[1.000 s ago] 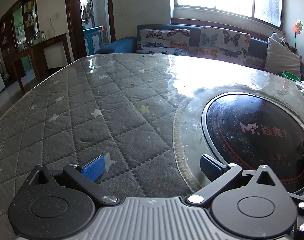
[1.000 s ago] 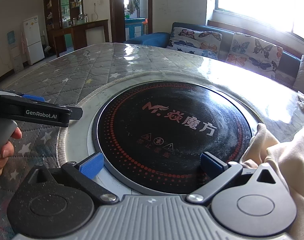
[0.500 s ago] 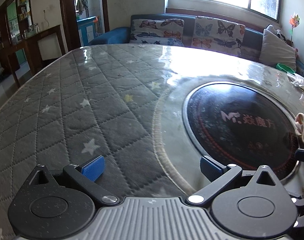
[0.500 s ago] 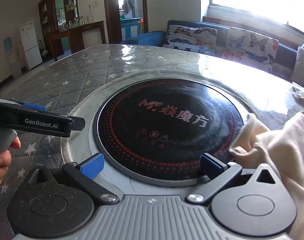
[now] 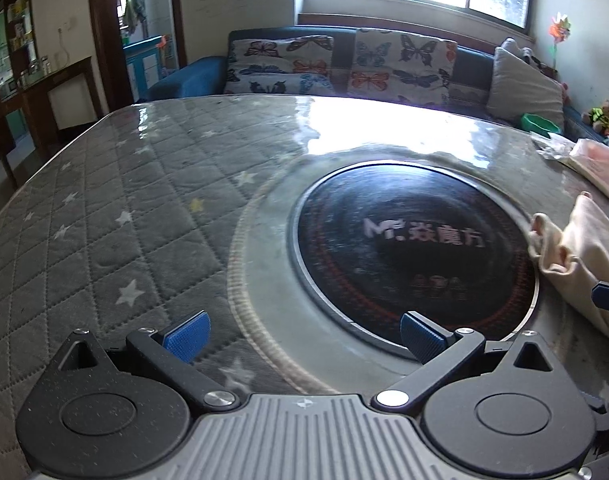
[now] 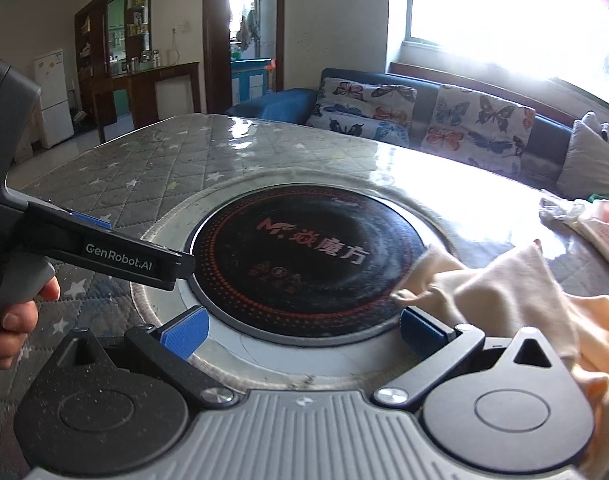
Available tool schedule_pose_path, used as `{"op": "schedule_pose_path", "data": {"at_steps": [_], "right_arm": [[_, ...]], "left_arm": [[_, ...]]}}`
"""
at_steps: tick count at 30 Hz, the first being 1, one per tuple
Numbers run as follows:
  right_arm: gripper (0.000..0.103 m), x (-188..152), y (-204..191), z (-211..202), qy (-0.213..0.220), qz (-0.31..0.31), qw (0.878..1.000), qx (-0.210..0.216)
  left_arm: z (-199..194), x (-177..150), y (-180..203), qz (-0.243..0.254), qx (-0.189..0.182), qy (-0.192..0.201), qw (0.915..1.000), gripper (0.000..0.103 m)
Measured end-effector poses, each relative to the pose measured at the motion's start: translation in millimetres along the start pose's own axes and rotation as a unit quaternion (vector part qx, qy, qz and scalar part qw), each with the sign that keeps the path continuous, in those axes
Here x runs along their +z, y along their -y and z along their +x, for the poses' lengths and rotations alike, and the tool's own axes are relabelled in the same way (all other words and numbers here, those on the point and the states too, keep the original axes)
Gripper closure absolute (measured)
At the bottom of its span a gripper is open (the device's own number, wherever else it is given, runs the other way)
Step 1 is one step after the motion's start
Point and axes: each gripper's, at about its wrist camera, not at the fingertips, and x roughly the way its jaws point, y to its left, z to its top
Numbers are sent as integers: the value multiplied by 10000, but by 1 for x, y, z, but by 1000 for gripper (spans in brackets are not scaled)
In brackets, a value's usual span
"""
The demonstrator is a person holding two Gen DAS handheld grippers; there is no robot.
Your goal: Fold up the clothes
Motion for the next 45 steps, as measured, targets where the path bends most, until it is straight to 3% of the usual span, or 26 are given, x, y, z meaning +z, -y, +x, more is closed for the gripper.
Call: {"op": "schedule_pose_path", "data": {"at_steps": [16,24,34,45], "right_arm": [[1,-10,47,-55,163,341,9975,-605],[7,-13,82,-74,235,651,9926,-997],[15,-20,116,-82,169,981,9852,-1395],[21,-26,137,-88,142,1293,9794,-1542]], "left_arm": [[-9,11,52,447,-539,-89,9975,0],[-10,18,83,766,-726,-133,9943,0],[-14,31,119,1115,-906,-116,9896,0],[-21,40,157,1434,-1214,-106,9821,0]]}}
